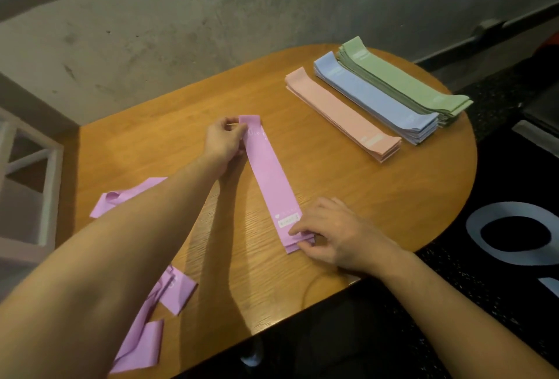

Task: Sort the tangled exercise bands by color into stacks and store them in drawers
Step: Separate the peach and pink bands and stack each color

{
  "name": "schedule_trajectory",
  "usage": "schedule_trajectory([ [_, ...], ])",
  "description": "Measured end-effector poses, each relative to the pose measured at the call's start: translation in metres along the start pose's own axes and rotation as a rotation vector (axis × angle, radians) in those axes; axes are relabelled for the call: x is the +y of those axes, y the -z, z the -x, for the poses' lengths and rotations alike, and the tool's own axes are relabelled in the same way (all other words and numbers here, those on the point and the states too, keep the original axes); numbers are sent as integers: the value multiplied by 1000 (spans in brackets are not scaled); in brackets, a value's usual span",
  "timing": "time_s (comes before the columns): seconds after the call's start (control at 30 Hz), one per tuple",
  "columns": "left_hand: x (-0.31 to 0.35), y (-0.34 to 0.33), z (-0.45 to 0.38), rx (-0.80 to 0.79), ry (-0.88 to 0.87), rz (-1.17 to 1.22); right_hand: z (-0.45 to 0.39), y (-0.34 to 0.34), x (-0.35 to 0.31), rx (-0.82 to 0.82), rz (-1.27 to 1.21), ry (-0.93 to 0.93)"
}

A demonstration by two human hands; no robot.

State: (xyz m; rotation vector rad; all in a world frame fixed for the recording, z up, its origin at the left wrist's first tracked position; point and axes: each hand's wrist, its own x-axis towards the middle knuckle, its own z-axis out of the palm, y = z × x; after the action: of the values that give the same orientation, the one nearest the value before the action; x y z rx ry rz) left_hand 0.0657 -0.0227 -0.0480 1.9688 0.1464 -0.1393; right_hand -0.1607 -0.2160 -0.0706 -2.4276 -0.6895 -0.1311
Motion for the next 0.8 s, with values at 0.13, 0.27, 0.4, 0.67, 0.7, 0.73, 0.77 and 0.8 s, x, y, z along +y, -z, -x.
schedule_trajectory([
  [0.13, 1, 0, -3, -5, 13, 69, 5, -2, -1, 92, -21, 48],
  [0.27, -2, -2, -5, -4, -7, 19, 5, -3, 1, 93, 40, 96],
  [0.4, -3, -3, -7, -15, -49, -40, 8, -4, 3, 70, 30, 86],
  [0.67, -6, -7, -16, 10, -66, -165, 9, -6, 6, 53, 7, 83],
  [0.7, -6, -7, -17, 17, -59, -168, 9, -6, 6, 52, 6, 79],
  [0.73, -7, -7, -18, 21, -52, -173, 9, -6, 6, 49, 2, 71],
  [0.77, -7, -7, -19, 24, -49, -179, 9, -6, 7, 47, -5, 63],
  [0.8, -8, -7, -20, 25, -47, -188, 9, -6, 7, 43, -18, 50],
])
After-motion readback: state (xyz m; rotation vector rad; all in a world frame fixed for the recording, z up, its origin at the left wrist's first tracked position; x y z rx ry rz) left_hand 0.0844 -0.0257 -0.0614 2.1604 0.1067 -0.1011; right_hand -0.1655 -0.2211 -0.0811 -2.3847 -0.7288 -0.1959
